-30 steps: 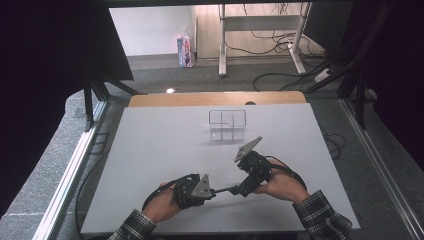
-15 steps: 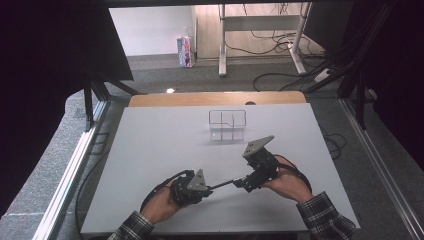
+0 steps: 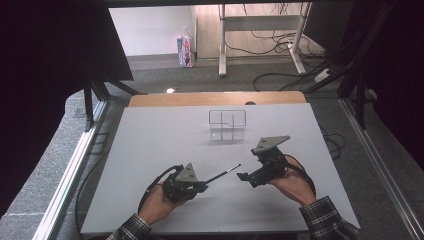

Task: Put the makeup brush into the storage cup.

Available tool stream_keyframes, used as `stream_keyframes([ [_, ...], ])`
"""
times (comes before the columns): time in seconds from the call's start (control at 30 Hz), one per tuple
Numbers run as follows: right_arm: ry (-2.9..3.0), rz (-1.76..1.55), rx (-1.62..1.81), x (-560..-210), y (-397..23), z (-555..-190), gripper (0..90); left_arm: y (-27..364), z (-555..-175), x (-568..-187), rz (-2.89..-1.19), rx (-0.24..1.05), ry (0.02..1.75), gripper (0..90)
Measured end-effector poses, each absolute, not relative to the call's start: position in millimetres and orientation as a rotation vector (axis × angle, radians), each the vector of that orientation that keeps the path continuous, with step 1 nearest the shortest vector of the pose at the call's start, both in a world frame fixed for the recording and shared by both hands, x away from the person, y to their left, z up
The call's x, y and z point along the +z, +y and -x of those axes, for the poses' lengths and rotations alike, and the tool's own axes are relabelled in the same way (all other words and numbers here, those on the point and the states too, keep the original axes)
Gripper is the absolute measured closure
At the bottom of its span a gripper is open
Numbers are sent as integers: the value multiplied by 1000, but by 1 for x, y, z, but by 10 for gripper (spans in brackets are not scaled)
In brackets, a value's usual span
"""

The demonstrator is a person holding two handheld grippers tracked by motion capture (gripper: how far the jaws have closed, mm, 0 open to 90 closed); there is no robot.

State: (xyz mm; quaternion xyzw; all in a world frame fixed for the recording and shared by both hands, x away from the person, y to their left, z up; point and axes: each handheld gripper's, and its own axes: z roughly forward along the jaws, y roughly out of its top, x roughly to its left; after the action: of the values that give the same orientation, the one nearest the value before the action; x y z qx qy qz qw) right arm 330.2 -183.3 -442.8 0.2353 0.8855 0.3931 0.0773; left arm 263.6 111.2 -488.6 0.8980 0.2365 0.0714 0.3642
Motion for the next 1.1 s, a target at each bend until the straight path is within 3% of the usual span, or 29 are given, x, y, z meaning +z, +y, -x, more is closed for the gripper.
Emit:
stream_keyframes([
  [0.37,2606,-837,1344,-449,-188,-325,0,126,-261,-487,-2124,125,723,841],
  [1.1,2625,-906,1636,-445,-170,-310,4,128,-252,-485,-1910,60,681,840],
])
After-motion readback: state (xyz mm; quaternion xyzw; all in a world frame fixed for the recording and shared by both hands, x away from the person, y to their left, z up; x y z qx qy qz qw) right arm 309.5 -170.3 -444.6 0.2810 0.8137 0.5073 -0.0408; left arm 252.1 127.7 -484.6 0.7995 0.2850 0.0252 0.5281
